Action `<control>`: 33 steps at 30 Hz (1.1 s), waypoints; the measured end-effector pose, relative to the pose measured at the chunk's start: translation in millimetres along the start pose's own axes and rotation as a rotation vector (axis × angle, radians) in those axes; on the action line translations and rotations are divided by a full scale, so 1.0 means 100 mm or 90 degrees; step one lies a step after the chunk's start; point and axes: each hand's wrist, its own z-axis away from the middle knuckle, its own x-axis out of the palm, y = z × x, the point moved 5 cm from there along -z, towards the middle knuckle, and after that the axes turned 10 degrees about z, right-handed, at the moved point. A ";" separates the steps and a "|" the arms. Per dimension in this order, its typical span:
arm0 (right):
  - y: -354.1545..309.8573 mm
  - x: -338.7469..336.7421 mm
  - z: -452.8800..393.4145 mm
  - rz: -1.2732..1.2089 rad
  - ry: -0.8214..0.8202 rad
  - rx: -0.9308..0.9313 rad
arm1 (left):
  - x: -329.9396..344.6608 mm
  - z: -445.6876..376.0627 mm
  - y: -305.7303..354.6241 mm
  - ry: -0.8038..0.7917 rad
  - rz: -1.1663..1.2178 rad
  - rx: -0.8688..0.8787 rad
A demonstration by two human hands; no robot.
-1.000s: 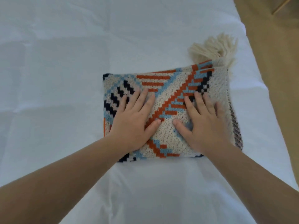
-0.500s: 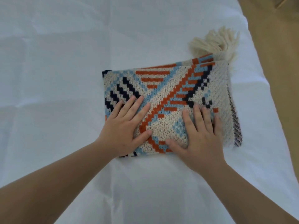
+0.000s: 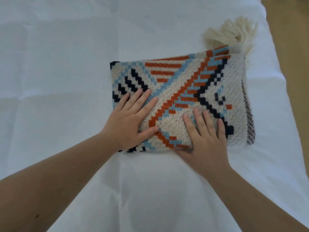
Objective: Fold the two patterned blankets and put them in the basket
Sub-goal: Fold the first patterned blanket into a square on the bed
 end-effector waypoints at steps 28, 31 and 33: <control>0.11 -0.12 -0.13 0.082 -0.032 -0.090 | 0.09 0.31 0.18 -0.052 -0.075 0.097; 0.22 -0.09 -0.11 0.105 -0.046 -0.101 | 0.05 0.33 0.22 -0.037 -0.072 0.095; 0.23 -0.13 -0.11 0.118 -0.039 -0.115 | -0.01 0.35 0.25 -0.038 -0.085 0.103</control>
